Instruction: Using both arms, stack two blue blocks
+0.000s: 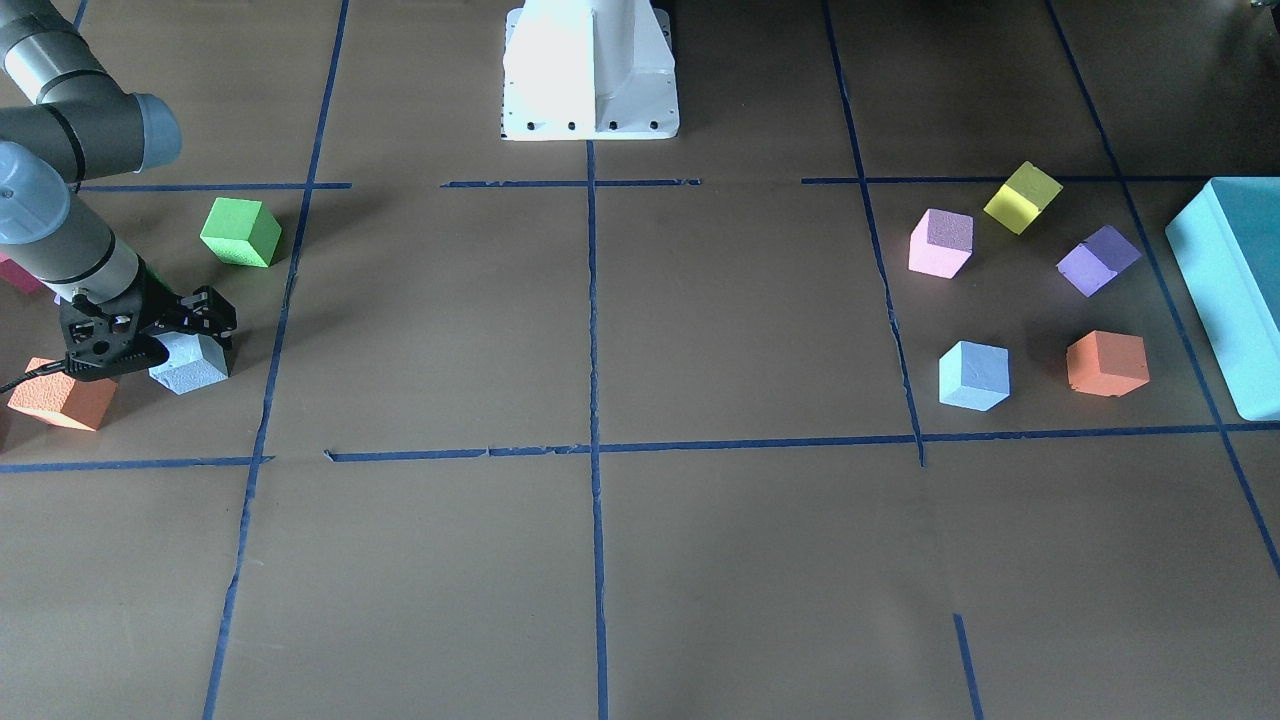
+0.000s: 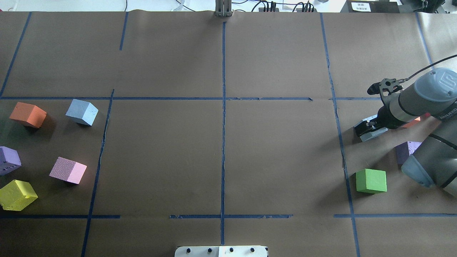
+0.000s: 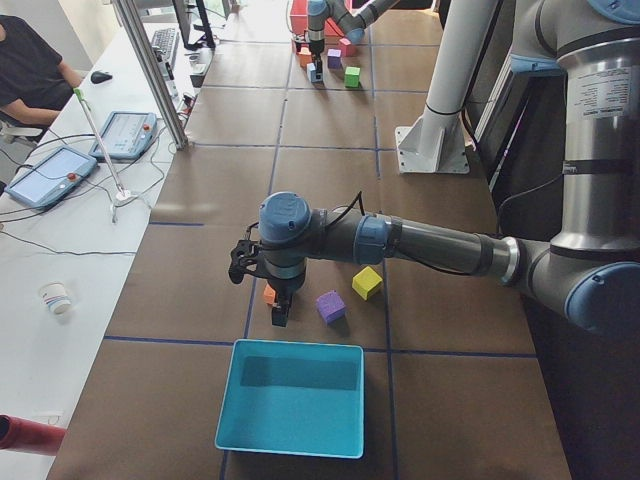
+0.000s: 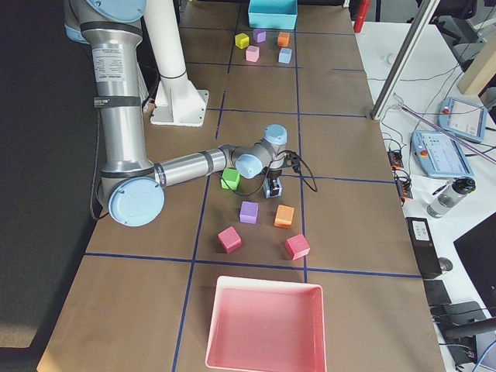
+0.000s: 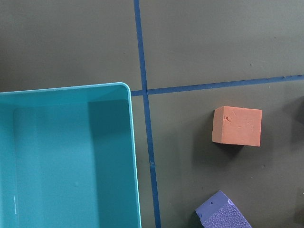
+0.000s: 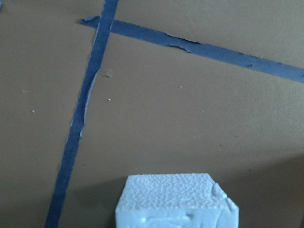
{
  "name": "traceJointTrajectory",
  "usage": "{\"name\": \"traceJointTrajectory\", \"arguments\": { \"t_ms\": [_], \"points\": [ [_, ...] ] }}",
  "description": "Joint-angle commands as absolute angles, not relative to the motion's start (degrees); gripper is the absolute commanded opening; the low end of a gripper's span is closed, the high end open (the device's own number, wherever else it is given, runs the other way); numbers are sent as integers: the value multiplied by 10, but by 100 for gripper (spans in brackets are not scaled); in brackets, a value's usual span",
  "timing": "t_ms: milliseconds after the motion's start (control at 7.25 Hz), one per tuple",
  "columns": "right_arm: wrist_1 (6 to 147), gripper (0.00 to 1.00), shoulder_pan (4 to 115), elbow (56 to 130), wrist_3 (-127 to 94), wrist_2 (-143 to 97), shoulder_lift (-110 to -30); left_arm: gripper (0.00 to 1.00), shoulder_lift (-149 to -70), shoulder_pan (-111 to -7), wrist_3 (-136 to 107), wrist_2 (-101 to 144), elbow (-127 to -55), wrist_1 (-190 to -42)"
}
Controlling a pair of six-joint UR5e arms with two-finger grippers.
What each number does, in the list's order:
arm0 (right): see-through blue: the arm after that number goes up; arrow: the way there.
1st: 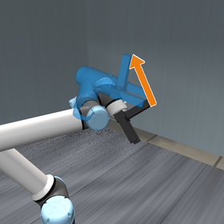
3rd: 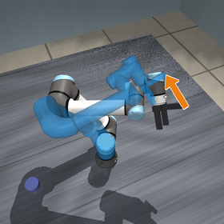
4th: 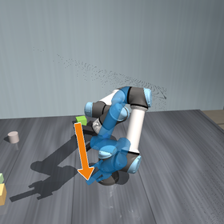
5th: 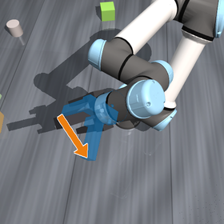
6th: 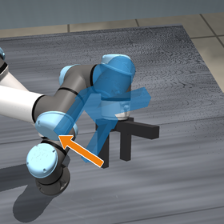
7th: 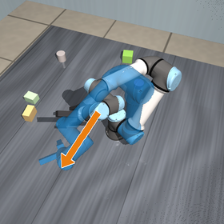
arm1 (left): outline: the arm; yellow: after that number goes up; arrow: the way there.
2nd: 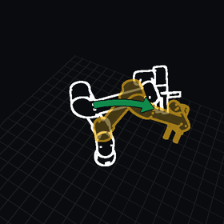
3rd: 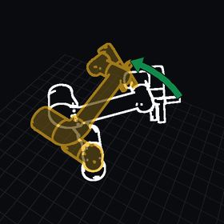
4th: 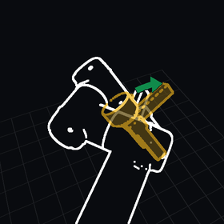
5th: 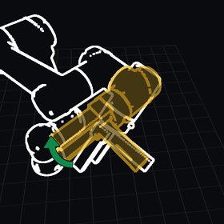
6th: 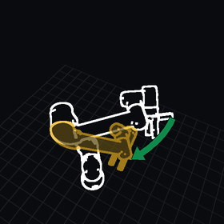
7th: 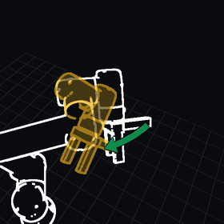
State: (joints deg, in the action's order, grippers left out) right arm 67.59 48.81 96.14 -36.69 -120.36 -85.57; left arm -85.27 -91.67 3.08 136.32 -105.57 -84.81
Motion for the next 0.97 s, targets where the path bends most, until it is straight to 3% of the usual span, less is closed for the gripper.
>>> {"name": "traceJointTrajectory", "arguments": {
  "t_ms": [0, 276, 828],
  "points": [
    [676, 5, 495, 971, -367, -1208, -855, 100, -853, -917, 30, 1368, -1056, -846],
    [741, 3, 525, 1000, -369, -1255, -803, 100, -853, -917, 30, 1368, -1056, -845],
    [935, 3, 440, 975, -491, -1199, -553, 100, -853, -917, 31, 1368, -1055, -845]
  ]
}}
